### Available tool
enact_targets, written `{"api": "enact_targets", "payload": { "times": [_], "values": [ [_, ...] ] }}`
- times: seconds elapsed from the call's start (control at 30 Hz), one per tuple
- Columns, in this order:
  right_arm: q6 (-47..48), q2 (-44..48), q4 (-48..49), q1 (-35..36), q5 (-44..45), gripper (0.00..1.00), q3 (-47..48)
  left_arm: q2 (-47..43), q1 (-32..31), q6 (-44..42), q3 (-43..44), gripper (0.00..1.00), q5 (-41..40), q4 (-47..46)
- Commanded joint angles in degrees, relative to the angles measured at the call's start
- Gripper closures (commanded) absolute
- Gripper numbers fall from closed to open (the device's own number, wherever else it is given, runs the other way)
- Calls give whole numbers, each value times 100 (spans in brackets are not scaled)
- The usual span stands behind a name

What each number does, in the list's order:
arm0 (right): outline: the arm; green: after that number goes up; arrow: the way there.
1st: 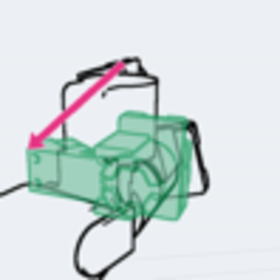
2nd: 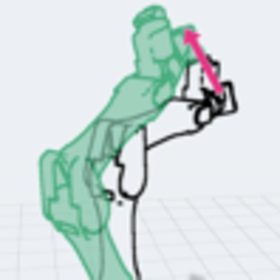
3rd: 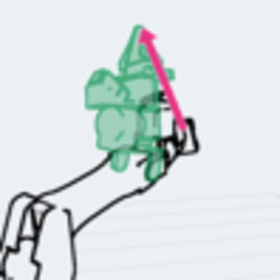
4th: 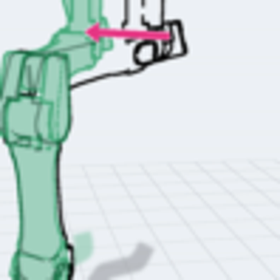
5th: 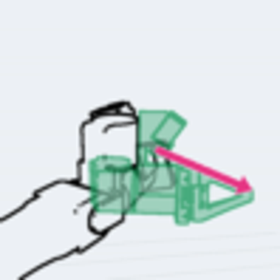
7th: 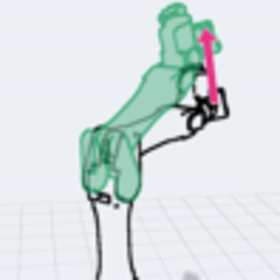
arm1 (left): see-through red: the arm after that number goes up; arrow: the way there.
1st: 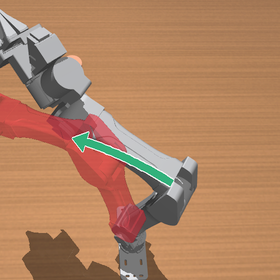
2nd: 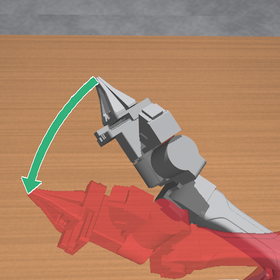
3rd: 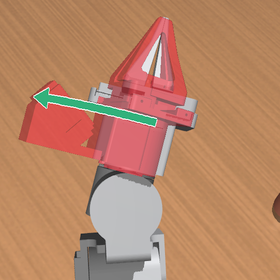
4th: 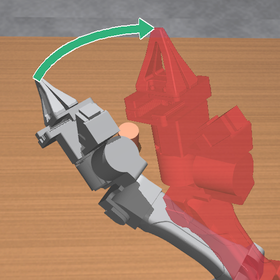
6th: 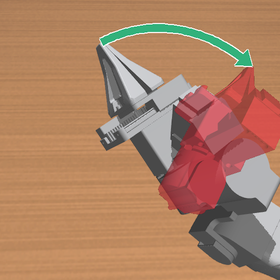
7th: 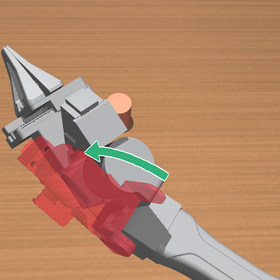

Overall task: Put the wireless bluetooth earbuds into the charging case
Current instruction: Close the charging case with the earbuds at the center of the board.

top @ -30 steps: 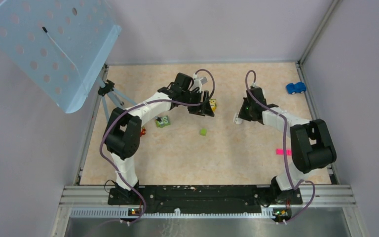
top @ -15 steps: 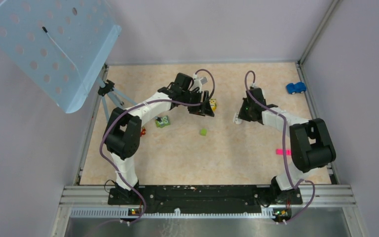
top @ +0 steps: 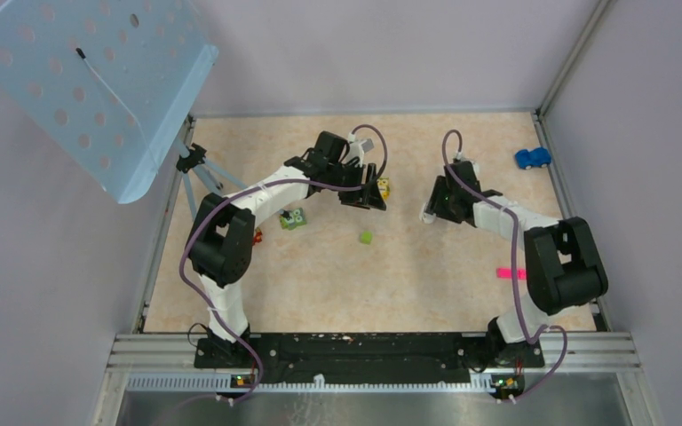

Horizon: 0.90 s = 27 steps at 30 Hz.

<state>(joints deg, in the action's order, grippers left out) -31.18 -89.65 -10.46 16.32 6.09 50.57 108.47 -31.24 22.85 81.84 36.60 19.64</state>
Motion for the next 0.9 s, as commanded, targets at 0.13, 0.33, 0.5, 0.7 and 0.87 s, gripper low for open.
{"api": "enact_targets", "payload": {
  "times": [0.13,0.33,0.5,0.7,0.87],
  "values": [
    [-236,-343,156,-45,-90,51,103,-352,-26,1,-74,35,69,-128],
    [-472,-405,468,-282,-491,62,-102,-351,-29,-7,-86,35,83,-118],
    [-614,-427,811,-555,-1029,64,-355,-361,-23,-13,-110,35,74,-118],
    [-740,-346,1233,-696,-1355,75,-665,-353,-28,8,-129,35,95,-136],
    [-782,203,1715,-782,-1798,88,-1012,-432,-30,30,-113,34,159,-144]
  ]
}}
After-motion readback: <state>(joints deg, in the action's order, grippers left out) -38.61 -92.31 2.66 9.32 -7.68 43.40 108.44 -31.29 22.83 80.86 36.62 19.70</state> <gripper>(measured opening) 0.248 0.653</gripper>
